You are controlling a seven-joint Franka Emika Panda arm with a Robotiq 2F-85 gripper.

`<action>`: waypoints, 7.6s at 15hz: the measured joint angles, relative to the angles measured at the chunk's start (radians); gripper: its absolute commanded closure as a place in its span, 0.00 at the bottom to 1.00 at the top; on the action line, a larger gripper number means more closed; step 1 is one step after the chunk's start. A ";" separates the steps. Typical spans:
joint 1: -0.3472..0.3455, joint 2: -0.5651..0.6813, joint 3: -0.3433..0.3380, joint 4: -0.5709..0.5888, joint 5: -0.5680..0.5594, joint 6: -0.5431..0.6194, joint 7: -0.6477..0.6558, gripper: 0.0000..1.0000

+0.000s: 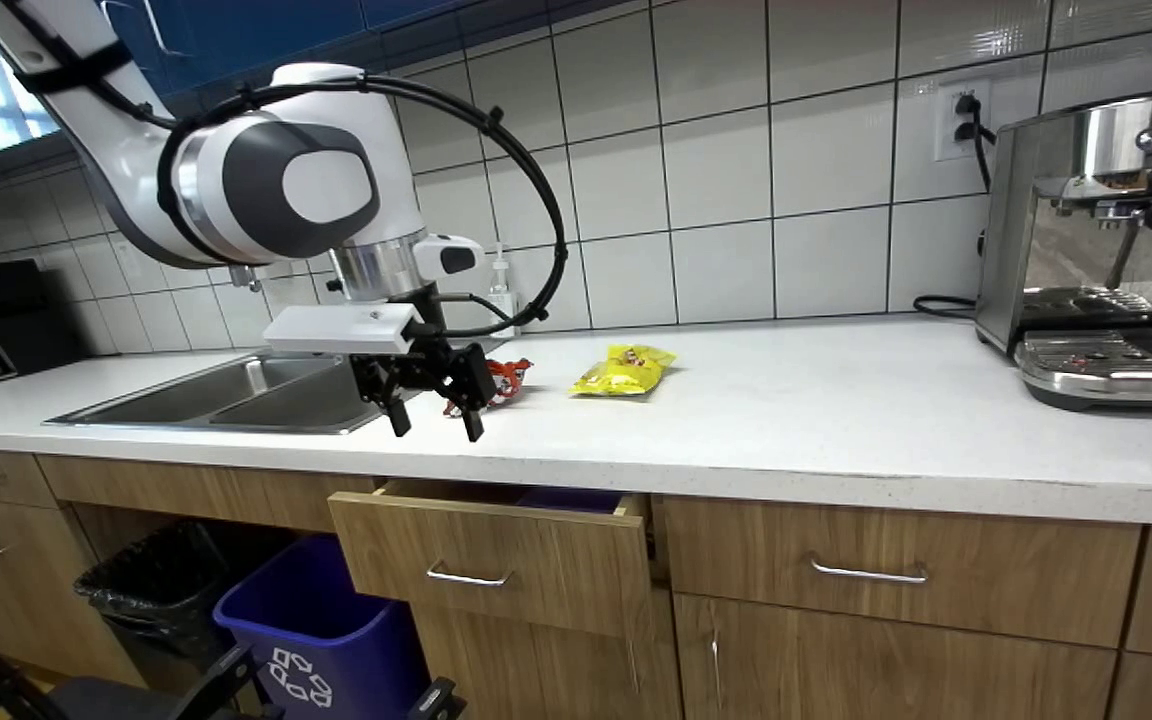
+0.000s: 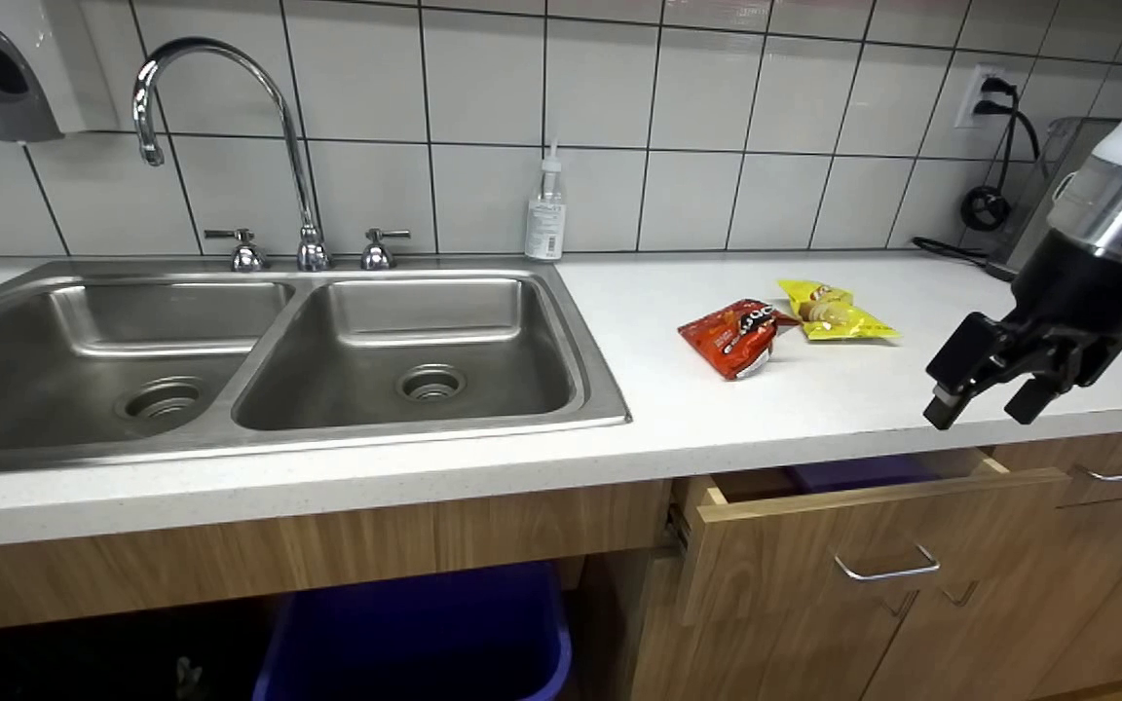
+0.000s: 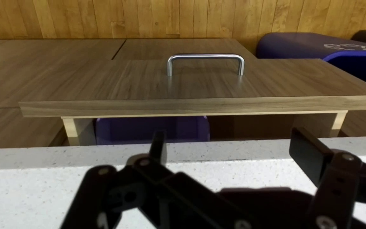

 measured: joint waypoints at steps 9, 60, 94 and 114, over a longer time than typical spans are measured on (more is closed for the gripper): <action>-0.021 0.093 0.000 0.000 -0.038 0.082 0.028 0.00; 0.070 0.477 -0.162 0.213 -0.276 0.234 0.269 0.00; 0.190 0.422 -0.280 0.066 -0.275 0.319 0.269 0.00; 0.218 0.402 -0.298 0.003 -0.208 0.332 0.266 0.00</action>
